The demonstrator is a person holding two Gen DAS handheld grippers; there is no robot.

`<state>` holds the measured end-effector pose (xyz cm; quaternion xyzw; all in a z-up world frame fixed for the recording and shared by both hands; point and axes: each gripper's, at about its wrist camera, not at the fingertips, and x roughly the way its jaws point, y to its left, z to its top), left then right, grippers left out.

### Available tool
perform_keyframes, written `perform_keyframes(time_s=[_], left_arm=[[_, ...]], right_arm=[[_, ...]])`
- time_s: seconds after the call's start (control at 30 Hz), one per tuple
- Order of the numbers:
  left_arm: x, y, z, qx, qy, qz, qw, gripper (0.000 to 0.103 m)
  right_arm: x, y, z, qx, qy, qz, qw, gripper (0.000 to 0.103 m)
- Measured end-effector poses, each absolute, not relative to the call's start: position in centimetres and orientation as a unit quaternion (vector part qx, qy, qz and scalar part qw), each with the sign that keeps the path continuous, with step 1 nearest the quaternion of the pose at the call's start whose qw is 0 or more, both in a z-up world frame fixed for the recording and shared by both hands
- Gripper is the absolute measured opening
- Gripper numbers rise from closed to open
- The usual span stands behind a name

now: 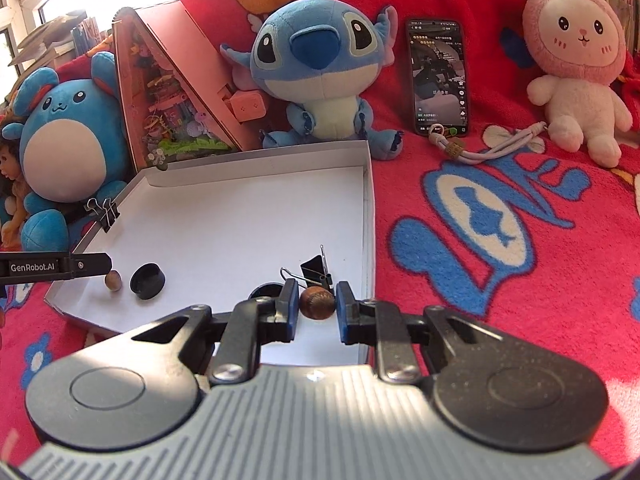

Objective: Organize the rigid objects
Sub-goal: 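Carry the red crayon and the acorn into the white box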

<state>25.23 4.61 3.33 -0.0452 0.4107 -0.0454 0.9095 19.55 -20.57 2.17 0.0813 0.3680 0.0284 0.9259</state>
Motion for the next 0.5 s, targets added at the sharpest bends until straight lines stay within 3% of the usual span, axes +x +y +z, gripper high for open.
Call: perform_keyframes(time_s=[0.5], left_arm=[[24.9,4.6,3.1,-0.054,0.429,-0.062,0.899,0.042]], right_arm=[[20.8,-21.0,1.6,0.103,0.385,0.030,0.917,0.024]])
